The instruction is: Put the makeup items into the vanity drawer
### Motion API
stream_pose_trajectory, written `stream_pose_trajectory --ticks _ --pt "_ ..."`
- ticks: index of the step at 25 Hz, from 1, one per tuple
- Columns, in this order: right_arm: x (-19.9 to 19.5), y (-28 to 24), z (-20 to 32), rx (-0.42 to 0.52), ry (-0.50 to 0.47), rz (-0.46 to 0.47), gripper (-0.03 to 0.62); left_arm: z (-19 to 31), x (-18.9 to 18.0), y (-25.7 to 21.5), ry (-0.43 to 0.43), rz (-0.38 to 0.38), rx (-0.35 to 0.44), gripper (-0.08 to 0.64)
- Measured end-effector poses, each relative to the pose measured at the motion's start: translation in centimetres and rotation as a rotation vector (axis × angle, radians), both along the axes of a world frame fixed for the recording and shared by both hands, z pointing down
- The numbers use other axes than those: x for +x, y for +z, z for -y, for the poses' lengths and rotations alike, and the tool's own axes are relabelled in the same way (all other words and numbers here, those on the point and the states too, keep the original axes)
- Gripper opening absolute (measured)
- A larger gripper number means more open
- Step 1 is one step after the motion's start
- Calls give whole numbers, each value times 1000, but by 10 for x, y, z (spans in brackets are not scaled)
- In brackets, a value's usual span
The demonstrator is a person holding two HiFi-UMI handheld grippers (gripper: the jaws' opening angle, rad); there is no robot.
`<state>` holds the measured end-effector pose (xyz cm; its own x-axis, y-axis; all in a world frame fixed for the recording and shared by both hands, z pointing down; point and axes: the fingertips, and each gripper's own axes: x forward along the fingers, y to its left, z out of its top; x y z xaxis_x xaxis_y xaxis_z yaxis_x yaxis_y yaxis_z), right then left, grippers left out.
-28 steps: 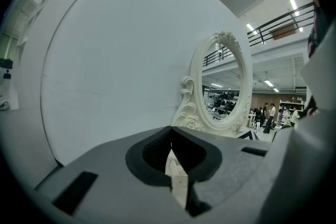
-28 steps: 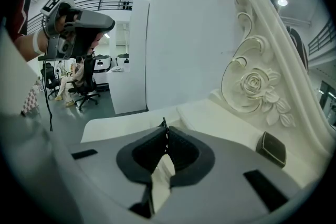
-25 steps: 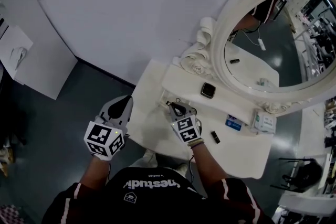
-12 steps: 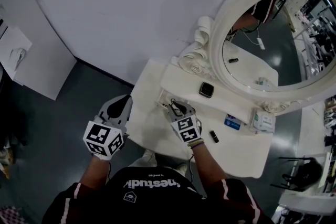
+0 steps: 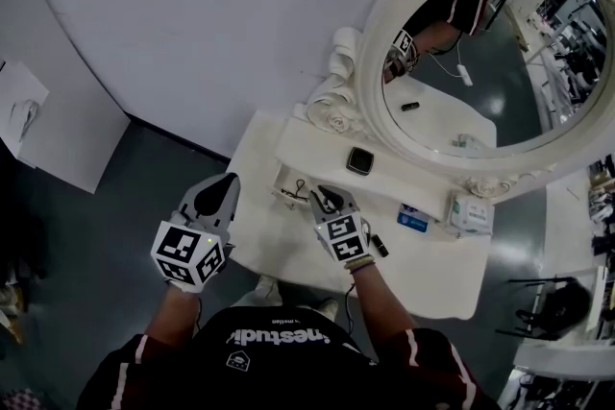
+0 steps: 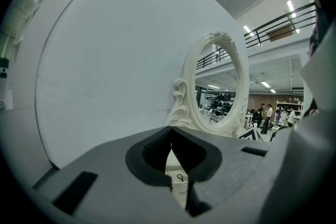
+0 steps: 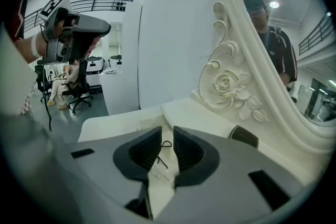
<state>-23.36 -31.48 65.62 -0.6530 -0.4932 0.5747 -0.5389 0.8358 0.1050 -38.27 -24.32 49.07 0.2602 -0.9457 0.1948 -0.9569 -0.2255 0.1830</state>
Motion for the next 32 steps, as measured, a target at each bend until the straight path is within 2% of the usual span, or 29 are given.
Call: stream_pose_trajectory --ticks 13,32 --pt "69 -34 -2 48 64 23 74 5 64 -17 54 -15 36 5" --pt "224 -90 -25 126 271 71 74 14 213 -42 245 -27 91 5"
